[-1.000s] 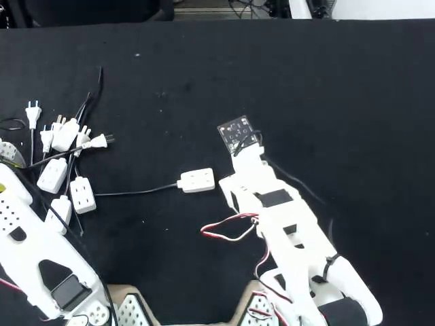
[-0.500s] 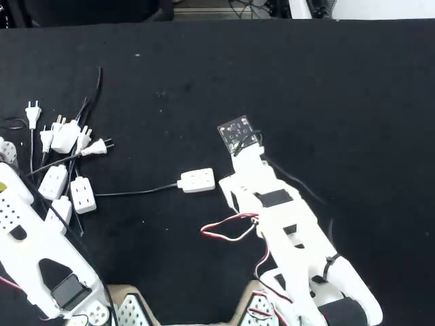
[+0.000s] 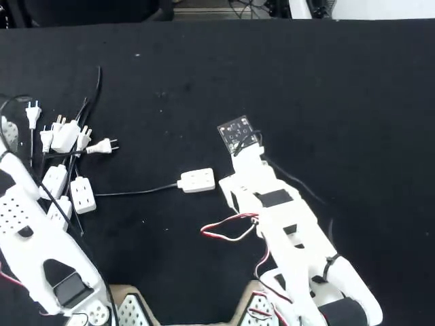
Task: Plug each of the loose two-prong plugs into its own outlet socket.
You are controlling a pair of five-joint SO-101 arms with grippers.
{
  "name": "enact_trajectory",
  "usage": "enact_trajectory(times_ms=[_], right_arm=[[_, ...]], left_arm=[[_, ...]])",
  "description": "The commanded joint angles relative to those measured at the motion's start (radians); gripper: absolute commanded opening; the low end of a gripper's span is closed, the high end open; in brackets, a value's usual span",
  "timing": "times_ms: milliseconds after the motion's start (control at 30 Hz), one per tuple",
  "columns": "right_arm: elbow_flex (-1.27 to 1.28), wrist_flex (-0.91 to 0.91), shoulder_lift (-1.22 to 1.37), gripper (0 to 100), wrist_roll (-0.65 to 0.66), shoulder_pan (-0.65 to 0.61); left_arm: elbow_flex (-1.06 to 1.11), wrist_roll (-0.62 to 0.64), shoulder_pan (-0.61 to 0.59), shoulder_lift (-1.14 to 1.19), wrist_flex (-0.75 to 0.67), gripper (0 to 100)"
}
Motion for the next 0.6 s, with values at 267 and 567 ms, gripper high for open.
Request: enact_trajectory(times_ms=[267, 567], right_arm=[[-0.007, -0.023, -0.035, 1.1, 0.002, -0.008], [-0.007, -0.023, -0.035, 1.1, 0.002, -0.008]], left_arm=[[0.142, -0.203, 0.297, -0.359, 0.009, 3], [0.142, -0.298, 0.549, -0.545, 0.008, 3]])
